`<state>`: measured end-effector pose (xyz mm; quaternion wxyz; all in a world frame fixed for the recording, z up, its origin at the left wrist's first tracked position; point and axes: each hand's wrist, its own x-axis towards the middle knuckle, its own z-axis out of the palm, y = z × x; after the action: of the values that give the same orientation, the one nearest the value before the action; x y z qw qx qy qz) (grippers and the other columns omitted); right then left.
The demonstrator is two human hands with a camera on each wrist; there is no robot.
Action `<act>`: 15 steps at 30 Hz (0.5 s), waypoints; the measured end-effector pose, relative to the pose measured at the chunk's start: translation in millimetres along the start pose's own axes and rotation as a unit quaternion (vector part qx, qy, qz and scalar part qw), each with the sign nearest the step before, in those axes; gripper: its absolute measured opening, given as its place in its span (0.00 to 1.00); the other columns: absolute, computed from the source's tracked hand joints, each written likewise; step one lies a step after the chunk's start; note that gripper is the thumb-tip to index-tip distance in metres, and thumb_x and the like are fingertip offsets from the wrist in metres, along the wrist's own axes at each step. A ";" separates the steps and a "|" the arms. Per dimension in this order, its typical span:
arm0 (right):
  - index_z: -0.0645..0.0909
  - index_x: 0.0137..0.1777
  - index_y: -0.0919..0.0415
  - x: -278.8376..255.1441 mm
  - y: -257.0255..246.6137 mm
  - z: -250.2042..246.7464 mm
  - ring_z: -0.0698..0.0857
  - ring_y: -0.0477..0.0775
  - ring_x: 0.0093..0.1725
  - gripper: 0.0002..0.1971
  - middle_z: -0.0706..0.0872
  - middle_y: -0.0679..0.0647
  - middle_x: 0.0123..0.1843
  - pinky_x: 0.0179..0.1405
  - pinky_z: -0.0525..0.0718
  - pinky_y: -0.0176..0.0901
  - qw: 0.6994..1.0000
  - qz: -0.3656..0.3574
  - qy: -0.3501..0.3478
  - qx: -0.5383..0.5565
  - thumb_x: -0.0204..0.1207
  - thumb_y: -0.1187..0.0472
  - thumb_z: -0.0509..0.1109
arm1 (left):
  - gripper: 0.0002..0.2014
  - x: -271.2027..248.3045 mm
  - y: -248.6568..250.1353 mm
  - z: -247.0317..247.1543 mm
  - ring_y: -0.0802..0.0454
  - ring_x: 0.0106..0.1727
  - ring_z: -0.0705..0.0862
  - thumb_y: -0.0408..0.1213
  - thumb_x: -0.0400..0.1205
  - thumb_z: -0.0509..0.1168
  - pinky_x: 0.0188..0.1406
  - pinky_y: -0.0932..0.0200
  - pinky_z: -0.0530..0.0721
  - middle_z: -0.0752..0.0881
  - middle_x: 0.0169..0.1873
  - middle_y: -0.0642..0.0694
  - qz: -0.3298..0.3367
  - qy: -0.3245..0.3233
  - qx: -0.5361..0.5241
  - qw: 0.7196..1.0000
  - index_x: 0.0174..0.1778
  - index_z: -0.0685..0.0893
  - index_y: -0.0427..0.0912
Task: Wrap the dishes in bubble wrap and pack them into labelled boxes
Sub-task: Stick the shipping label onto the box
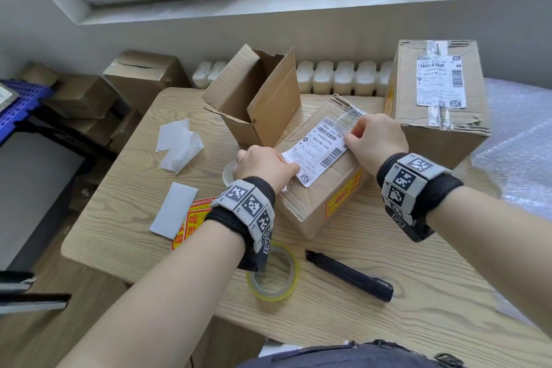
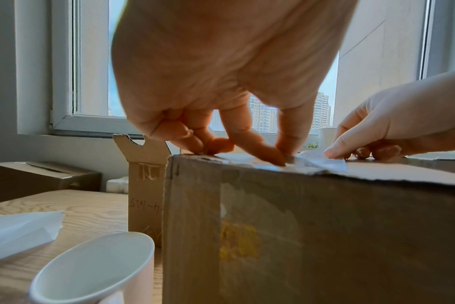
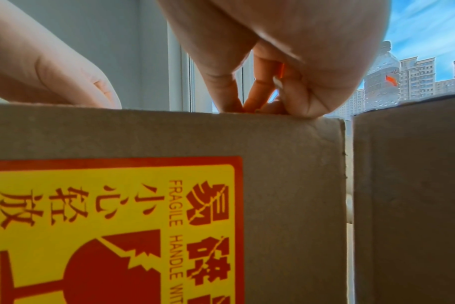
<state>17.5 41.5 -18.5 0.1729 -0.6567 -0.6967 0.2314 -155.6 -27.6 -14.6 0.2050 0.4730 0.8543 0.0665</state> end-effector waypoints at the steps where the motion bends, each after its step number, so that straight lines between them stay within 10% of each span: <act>1: 0.82 0.46 0.57 -0.2 0.1 0.2 0.80 0.56 0.55 0.08 0.82 0.55 0.54 0.49 0.75 0.45 1.000 -0.001 0.002 -0.002 0.78 0.53 0.67 | 0.12 -0.8 0.6 -0.6 0.45 0.61 0.72 0.54 0.70 0.66 0.56 0.52 0.77 0.85 0.49 0.50 0.002 0.001 0.006 1.000 0.36 0.89 0.51; 15: 0.80 0.47 0.58 1.2 1.3 2.0 0.79 0.55 0.53 0.09 0.80 0.54 0.53 0.51 0.77 0.47 1.000 0.000 0.009 -0.017 0.75 0.53 0.70 | 0.20 -7.4 1.3 -1.3 0.43 0.62 0.73 0.62 0.70 0.66 0.61 0.50 0.74 0.82 0.53 0.47 0.038 0.037 0.086 0.995 0.46 0.88 0.50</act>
<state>17.5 42.5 -20.9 0.1678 -0.6619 -0.6986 0.2135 -151.7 -33.0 -10.9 0.1291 0.5182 0.8453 0.0178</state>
